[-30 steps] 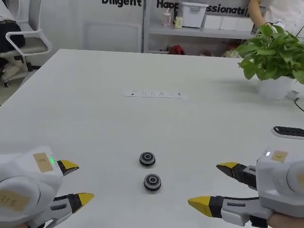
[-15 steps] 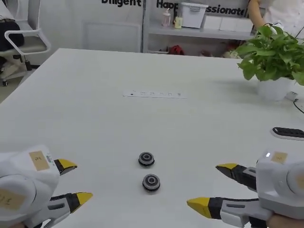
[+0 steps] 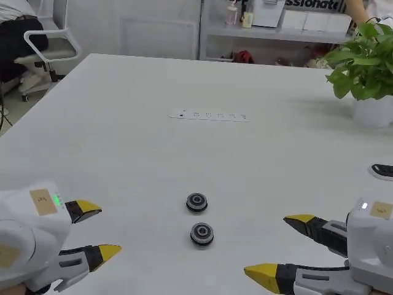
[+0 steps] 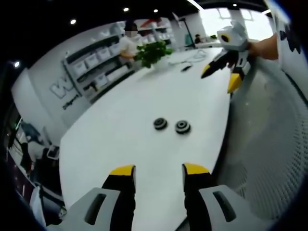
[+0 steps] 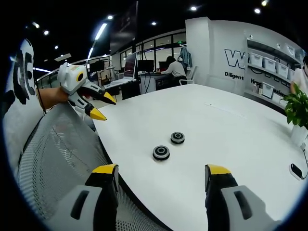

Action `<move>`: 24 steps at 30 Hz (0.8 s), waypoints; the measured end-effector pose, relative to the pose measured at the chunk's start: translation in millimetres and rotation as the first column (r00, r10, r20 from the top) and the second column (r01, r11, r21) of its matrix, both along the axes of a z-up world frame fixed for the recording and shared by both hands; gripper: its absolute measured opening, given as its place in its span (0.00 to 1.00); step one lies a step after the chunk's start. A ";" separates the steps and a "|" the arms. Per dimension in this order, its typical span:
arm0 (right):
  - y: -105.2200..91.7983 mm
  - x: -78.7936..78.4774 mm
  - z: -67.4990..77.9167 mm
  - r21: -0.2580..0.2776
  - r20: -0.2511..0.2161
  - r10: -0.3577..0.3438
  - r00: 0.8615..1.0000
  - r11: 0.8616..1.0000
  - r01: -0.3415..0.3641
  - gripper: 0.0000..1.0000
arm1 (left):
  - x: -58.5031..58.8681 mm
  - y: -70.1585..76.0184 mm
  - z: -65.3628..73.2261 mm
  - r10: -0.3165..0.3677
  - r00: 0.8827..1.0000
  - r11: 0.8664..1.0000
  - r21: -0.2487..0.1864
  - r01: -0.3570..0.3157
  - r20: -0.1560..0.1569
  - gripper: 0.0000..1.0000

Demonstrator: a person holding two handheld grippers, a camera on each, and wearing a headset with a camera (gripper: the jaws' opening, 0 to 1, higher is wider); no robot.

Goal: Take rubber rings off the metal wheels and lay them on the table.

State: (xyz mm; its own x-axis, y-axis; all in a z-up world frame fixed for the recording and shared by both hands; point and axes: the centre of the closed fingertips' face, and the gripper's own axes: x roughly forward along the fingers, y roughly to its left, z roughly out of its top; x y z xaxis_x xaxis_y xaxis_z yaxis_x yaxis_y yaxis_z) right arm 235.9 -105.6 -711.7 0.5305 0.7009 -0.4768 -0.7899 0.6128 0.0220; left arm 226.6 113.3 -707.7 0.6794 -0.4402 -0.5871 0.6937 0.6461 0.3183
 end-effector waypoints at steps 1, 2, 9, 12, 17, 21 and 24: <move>0.1 -0.1 0.4 0.000 0.001 0.003 1.000 1.000 -0.003 0.70 | -0.9 -1.4 -0.1 -0.001 1.000 1.000 -0.014 0.000 -0.009 0.40; 0.1 -0.4 1.0 0.001 0.001 0.008 1.000 1.000 -0.008 0.70 | -1.7 -2.4 -0.4 0.001 1.000 1.000 -0.026 -0.001 -0.017 0.40; 3.1 -3.8 5.9 0.011 -0.002 0.048 0.999 0.999 -0.048 0.69 | 0.7 -5.6 1.2 0.015 0.999 0.997 -0.074 -0.019 -0.047 0.40; 1.7 -1.9 8.8 0.008 0.005 0.061 0.998 0.998 -0.061 0.69 | 1.4 -4.7 2.9 0.024 0.998 0.995 -0.092 -0.029 -0.056 0.40; 1.3 4.9 12.1 0.035 0.002 0.070 0.998 0.997 -0.070 0.69 | 3.9 -0.7 4.9 0.033 0.998 0.995 -0.095 -0.038 -0.057 0.41; 1.0 11.3 8.8 0.027 0.003 0.076 0.997 0.997 -0.076 0.67 | 7.6 2.3 8.0 0.035 0.998 0.994 -0.100 -0.041 -0.060 0.41; -0.3 18.1 10.0 0.036 0.008 0.072 0.997 0.997 -0.072 0.67 | 11.1 1.9 12.5 0.037 0.998 0.993 -0.106 -0.043 -0.058 0.41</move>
State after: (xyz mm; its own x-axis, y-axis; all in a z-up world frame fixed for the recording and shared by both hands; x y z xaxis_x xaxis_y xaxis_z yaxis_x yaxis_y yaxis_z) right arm 254.0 -105.9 -701.7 0.4814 0.7542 -0.4466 -0.8321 0.5534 0.0377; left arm 237.7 115.2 -695.3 0.6650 -0.4758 -0.5757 0.6815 0.7019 0.2071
